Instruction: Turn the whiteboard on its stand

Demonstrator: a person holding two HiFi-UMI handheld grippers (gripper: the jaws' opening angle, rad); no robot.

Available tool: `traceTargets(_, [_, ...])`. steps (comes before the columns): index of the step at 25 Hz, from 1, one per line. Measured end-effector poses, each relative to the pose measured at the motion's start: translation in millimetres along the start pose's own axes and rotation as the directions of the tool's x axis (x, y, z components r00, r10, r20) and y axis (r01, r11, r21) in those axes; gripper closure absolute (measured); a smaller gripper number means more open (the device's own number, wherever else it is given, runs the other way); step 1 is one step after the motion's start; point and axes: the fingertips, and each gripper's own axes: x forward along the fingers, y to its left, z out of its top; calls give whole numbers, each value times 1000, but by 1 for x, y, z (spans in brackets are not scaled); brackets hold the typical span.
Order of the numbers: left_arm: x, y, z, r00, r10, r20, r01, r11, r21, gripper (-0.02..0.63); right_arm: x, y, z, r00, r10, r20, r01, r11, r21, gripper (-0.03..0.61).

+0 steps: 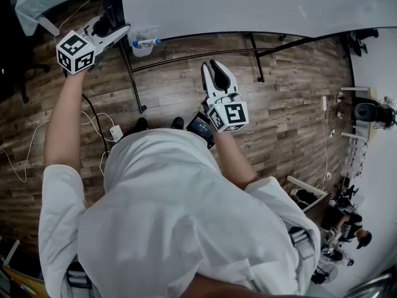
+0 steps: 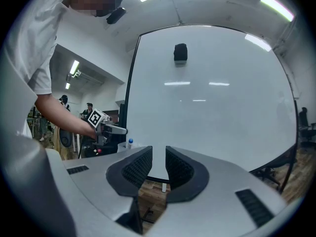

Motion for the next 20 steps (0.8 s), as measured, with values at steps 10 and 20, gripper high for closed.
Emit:
traceTargets(10, [-27,7,-4,1000,2,5,-2,1000,3,436,12,20,-2,1000,25,-2,-25,1000,7,500])
traceTargets(20, [-55,12,-8,1000,2,1,-2,1000,4,436,14,29,-2,999,33,-9,-33,999,-5,500])
